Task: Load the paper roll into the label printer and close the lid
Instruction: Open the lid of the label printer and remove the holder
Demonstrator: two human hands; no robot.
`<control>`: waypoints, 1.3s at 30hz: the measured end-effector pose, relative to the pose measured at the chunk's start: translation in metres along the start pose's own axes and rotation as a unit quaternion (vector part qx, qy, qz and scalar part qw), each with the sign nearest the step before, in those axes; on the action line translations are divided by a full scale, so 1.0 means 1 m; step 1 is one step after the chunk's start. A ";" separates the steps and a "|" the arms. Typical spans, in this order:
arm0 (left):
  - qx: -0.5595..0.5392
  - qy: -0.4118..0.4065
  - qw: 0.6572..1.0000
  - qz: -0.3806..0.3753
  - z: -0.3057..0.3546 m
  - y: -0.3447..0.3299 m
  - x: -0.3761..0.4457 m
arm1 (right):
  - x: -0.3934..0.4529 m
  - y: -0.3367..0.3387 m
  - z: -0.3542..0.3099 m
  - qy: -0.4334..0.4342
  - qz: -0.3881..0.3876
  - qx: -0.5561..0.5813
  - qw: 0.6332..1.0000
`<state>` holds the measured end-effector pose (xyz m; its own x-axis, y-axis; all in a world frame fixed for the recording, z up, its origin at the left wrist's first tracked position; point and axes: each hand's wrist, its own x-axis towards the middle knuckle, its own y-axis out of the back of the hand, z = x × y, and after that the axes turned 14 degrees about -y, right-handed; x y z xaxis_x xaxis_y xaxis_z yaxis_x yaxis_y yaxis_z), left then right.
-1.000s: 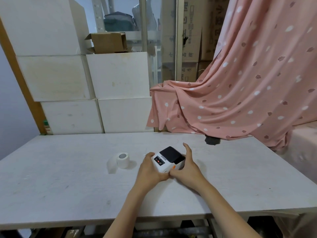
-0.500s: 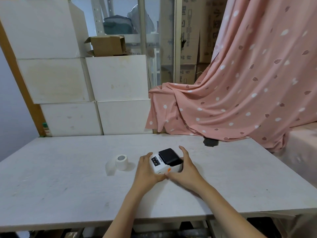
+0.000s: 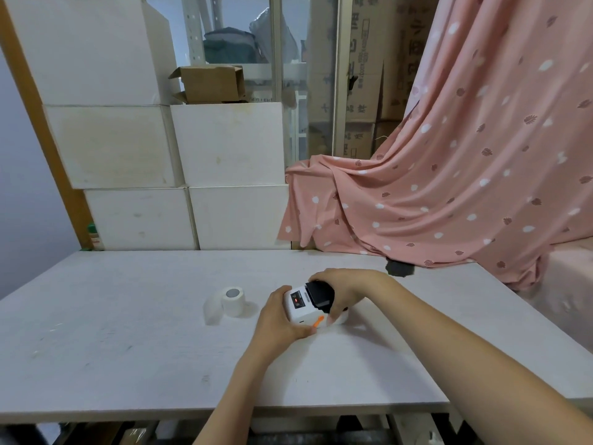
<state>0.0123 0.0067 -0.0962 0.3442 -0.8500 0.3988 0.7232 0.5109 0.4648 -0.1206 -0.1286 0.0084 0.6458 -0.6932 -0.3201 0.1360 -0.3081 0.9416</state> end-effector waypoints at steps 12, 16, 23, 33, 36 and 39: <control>-0.013 -0.006 1.000 0.005 0.002 0.000 -0.002 | -0.017 -0.016 0.056 -0.001 -0.010 0.380 0.925; -0.006 -0.010 1.000 0.010 0.003 -0.001 -0.001 | -0.023 -0.025 0.066 0.019 -0.012 0.459 0.888; 0.002 -0.010 1.000 0.023 0.005 -0.003 -0.001 | -0.024 -0.057 0.067 0.019 0.018 0.585 0.810; 0.030 -0.030 0.999 -0.001 0.002 -0.009 0.000 | -0.017 -0.072 0.046 -0.178 0.165 0.567 0.787; 0.023 -0.032 0.999 0.003 0.002 -0.009 -0.001 | -0.023 -0.065 0.037 -0.223 0.139 0.589 0.764; 0.023 -0.032 0.999 0.006 0.001 -0.009 0.000 | -0.028 -0.061 0.031 -0.244 0.119 0.578 0.770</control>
<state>0.0048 0.0025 -0.0999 0.3123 -0.8343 0.4544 0.6907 0.5278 0.4944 -0.1702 -0.1101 -0.0427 0.1525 -0.8949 -0.4194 -0.8838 -0.3134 0.3473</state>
